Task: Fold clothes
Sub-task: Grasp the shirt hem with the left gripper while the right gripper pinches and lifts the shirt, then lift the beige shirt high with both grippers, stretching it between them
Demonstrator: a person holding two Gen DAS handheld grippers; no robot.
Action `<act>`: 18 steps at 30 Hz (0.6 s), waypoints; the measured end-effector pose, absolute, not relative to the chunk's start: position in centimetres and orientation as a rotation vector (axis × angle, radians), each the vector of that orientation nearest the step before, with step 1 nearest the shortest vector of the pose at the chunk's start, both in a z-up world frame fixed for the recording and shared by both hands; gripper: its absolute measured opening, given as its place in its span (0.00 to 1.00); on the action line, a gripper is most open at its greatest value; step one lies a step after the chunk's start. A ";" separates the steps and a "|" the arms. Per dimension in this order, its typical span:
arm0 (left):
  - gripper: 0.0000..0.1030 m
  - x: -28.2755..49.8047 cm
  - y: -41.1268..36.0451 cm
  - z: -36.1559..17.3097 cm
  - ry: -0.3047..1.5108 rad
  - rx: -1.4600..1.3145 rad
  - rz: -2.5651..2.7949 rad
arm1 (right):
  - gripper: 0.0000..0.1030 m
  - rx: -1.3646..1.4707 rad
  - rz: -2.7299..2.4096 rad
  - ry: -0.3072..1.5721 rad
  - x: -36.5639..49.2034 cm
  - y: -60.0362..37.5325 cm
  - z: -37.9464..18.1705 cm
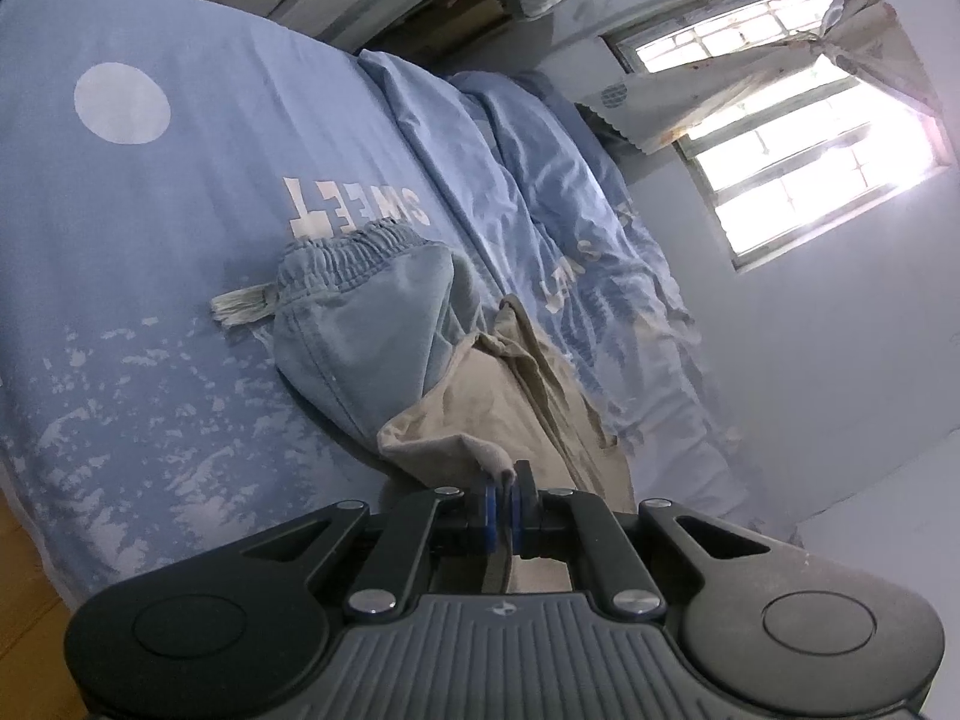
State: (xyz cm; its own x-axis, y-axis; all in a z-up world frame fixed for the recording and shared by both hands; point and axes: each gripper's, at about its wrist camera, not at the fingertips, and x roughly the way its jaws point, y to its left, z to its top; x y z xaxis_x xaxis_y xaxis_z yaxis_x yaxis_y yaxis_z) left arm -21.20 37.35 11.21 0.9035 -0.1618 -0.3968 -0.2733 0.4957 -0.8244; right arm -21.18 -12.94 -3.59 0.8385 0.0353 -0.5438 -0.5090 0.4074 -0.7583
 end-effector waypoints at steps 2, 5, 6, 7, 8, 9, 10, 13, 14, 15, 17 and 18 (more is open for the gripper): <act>0.02 -21.1 37.1 11.3 0.466 -1.052 0.075 | 0.07 -1.149 0.392 0.477 -21.3 -12.9 -4.1; 0.02 -21.1 36.9 11.6 0.473 -1.041 0.083 | 0.02 -1.141 0.424 0.472 -21.1 -13.2 -3.7; 0.02 -21.1 36.8 12.0 0.472 -1.036 0.082 | 0.01 -1.119 0.427 0.469 -20.9 -13.5 -2.9; 0.02 -21.2 36.8 12.3 0.470 -1.030 0.080 | 0.01 -1.097 0.430 0.467 -20.7 -13.8 -2.2; 0.02 -21.2 36.7 12.7 0.467 -1.024 0.076 | 0.01 -1.070 0.418 0.451 -20.6 -14.1 -0.9; 0.02 -21.3 36.6 13.2 0.462 -1.019 0.069 | 0.01 -1.042 0.403 0.432 -20.6 -14.6 0.6; 0.02 -21.3 36.5 13.7 0.455 -1.017 0.062 | 0.01 -1.014 0.388 0.413 -20.5 -15.0 2.0; 0.02 -21.3 36.2 15.0 0.429 -1.044 0.028 | 0.01 -0.929 0.327 0.336 -20.7 -16.3 7.0; 0.02 -20.9 35.9 15.7 0.425 -1.026 0.024 | 0.01 -0.916 0.318 0.307 -20.7 -16.5 8.5; 0.01 -20.5 35.7 16.5 0.422 -1.006 0.020 | 0.01 -0.907 0.312 0.278 -20.6 -16.6 10.0; 0.01 -19.6 35.1 18.0 0.415 -0.965 0.014 | 0.00 -0.888 0.292 0.224 -20.4 -16.9 12.9; 0.01 -19.0 35.0 18.8 0.404 -0.962 0.008 | 0.00 -0.876 0.279 0.202 -19.9 -17.0 14.3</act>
